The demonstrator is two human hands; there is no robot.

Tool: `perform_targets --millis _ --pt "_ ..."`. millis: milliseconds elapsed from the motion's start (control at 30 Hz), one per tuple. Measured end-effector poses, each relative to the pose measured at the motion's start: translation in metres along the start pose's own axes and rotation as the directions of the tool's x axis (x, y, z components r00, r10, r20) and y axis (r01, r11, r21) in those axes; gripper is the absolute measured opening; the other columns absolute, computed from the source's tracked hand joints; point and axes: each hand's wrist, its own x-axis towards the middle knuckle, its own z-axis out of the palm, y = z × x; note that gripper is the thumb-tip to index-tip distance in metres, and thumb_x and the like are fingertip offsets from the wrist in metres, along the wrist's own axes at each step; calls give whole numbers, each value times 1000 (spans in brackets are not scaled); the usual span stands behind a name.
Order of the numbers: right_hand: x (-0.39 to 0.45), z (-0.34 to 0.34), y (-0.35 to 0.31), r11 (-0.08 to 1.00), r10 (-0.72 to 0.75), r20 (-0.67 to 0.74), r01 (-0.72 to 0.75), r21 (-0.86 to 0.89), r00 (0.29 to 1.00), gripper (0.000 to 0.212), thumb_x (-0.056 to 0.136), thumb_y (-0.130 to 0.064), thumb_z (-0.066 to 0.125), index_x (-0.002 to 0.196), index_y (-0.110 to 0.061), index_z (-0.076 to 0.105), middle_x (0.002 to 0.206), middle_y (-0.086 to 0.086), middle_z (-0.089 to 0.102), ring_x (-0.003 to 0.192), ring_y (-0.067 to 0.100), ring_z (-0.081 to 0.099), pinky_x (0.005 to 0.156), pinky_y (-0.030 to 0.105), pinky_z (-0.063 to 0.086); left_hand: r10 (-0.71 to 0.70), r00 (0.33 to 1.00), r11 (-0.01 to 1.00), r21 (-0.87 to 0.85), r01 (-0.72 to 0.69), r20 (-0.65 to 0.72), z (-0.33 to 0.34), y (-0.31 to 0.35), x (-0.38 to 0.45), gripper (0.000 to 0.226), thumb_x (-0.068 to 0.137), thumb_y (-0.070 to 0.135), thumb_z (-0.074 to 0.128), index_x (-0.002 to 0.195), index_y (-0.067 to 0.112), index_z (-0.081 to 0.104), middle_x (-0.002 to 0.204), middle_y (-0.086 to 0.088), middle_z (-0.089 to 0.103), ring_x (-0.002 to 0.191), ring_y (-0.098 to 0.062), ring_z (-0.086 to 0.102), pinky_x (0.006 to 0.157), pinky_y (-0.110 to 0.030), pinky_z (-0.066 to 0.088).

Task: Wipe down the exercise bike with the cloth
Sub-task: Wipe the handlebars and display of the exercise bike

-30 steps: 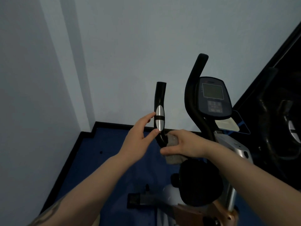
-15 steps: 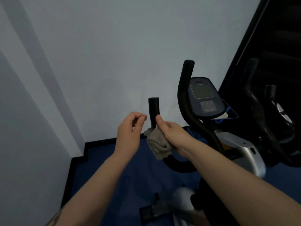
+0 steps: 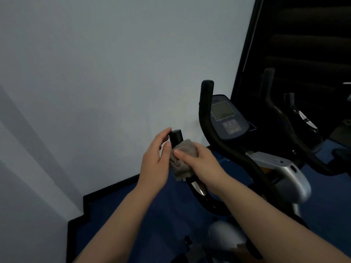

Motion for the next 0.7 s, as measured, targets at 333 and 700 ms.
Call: perform_targets --millis 333,700 --pt "17 9 -12 989 -50 23 53 -137 998 35 93 -45 60 121 -25 50 111 0 67 104 12 66 90 37 56 11 999 987 -158 -4 42 -1 -8 18 31 104 22 42 126 28 63 121 18 65 113 3 59 88 -9 46" --pt "13 12 -8 953 -261 -23 254 -163 965 38 95 -26 62 130 -24 47 113 -5 64 103 4 63 88 26 55 -1 998 985 -174 12 63 1 -14 10 39 105 16 40 142 25 48 136 16 55 122 12 49 93 -2 38"
